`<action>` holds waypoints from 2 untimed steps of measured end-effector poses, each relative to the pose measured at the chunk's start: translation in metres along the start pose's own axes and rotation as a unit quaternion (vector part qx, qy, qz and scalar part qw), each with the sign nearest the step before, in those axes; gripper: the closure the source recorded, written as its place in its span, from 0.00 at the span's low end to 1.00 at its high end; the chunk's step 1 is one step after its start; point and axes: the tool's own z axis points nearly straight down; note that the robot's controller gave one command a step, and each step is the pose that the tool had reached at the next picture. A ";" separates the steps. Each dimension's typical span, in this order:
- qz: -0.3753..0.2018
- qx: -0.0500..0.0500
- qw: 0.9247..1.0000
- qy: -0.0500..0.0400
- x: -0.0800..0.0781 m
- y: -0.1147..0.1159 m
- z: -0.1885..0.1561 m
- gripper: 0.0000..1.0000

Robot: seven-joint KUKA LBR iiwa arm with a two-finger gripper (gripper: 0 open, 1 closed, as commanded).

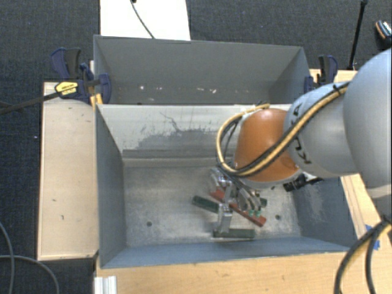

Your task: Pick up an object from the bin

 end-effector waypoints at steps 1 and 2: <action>0.000 -0.001 1.000 -0.003 -0.001 0.002 -0.006 1.00; -0.129 0.000 0.992 -0.004 0.001 0.016 -0.066 1.00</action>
Offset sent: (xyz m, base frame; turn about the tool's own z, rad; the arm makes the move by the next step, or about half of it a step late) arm 0.0000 0.0000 0.0000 0.0000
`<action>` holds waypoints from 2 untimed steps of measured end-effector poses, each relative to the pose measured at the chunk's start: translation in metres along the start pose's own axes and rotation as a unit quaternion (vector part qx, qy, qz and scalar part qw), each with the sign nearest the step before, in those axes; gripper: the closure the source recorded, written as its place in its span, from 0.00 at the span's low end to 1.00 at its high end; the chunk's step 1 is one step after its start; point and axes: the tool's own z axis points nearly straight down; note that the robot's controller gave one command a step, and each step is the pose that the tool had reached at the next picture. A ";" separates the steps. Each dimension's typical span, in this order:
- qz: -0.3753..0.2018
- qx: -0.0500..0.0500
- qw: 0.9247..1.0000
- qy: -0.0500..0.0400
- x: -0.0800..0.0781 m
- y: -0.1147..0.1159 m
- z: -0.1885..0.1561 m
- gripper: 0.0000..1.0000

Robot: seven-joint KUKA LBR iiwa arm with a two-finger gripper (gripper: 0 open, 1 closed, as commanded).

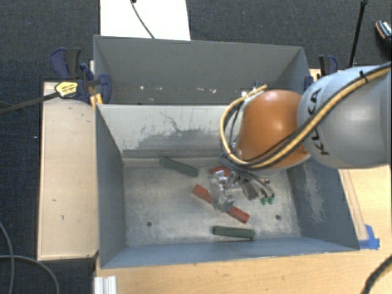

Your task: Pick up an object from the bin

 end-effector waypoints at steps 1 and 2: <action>0.002 0.000 1.000 0.002 0.001 0.000 0.002 0.00; 0.000 0.000 1.000 0.002 -0.034 -0.023 0.066 0.00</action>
Offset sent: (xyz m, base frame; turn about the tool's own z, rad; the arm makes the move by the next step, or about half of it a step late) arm 0.0000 0.0000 0.0000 0.0000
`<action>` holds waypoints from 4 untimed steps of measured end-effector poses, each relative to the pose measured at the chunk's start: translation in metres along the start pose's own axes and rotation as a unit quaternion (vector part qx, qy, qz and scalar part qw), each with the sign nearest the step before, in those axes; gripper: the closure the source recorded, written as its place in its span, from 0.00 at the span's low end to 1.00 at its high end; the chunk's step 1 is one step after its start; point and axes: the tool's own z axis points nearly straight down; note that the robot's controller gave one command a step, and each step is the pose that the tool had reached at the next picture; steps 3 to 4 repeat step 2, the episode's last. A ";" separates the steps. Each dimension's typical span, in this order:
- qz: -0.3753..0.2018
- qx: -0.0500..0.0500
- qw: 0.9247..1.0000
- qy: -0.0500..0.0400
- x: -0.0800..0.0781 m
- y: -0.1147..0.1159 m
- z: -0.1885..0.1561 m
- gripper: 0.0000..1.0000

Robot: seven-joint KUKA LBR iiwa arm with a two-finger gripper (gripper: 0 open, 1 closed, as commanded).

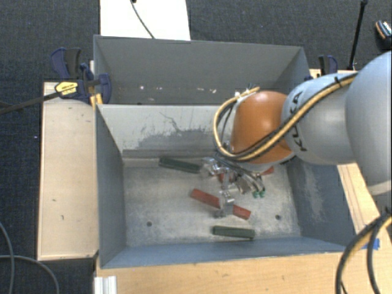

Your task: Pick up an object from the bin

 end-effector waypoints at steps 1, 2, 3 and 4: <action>0.002 0.000 1.000 -0.001 0.000 0.001 -0.003 1.00; -0.004 0.001 1.000 -0.005 -0.015 -0.001 -0.151 1.00; -0.004 0.001 1.000 -0.005 -0.015 -0.001 -0.151 1.00; -0.004 0.001 1.000 -0.005 -0.015 -0.001 -0.151 1.00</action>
Offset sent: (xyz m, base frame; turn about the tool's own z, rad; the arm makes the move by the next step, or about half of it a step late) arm 0.0000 0.0000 0.0000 0.0000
